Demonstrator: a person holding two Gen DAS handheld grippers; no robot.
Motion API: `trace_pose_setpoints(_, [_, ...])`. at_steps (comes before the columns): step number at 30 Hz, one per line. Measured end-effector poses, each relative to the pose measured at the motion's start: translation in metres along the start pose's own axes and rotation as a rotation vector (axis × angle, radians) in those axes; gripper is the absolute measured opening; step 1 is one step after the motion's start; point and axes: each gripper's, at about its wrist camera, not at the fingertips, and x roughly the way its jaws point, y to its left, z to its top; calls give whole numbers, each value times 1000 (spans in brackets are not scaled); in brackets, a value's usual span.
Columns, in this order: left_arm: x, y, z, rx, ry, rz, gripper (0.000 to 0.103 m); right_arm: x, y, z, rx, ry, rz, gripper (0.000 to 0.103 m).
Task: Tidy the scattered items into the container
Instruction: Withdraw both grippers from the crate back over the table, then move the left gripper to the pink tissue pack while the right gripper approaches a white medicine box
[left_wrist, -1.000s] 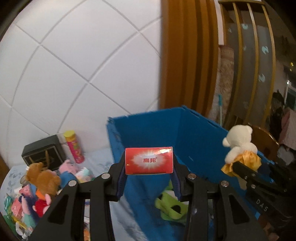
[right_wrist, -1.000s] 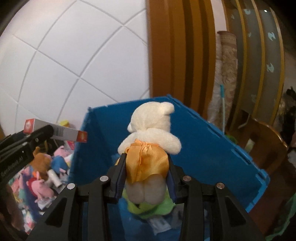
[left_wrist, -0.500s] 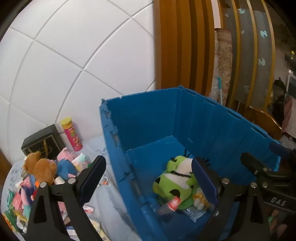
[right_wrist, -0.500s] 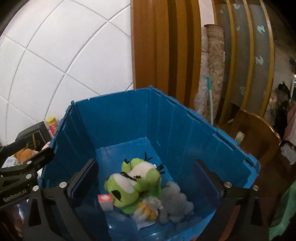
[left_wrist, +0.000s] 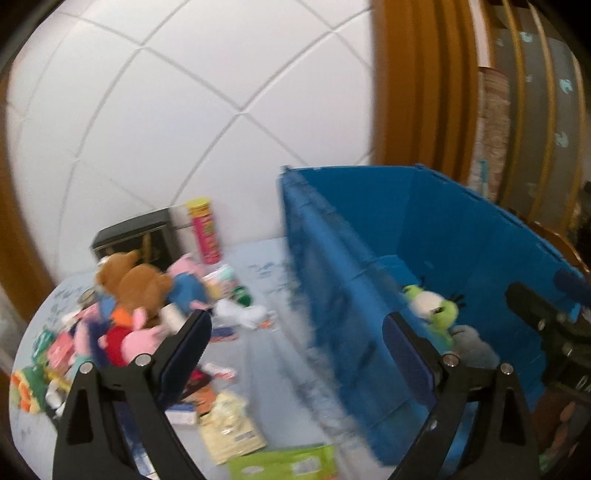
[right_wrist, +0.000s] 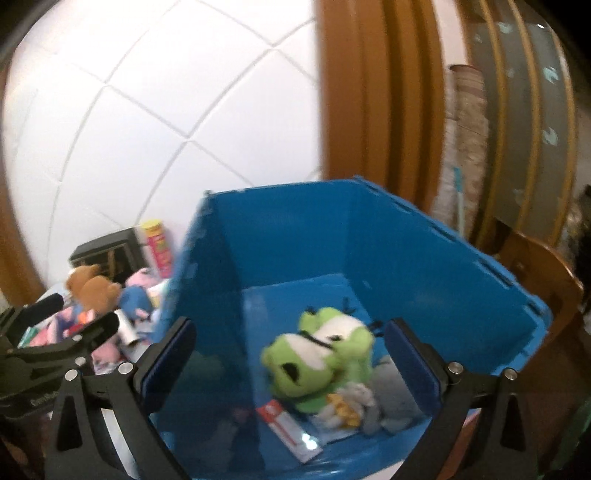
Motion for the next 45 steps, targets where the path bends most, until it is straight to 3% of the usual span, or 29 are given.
trace_pose_setpoints(4, [-14,47,-20,-33,16,83,95,-3,43,-3,-30,-13,83,103])
trace_pose_setpoints(9, [-35,112,-43,-95,16,134,95,2,117,-18,-112,-5,145,103])
trace_pose_setpoints(16, [-60,211,-96,-149,52,185,95,11,215,-64,-145,71,199,103])
trace_pose_setpoints(22, [-60,289,-162,-166,148,199,95,14,275,-123,-140,178,189,103])
trace_pose_setpoints(27, [-43,337,-223,-190,281,234,95,26,303,-175,-131,293,175,103])
trace_pose_setpoints(35, [-24,378,-288,-260,398,270,95,50,331,-220,-192,413,164,103])
trace_pose_setpoints(45, [-13,394,-308,-324,444,330,95,81,365,-235,-284,471,251,103])
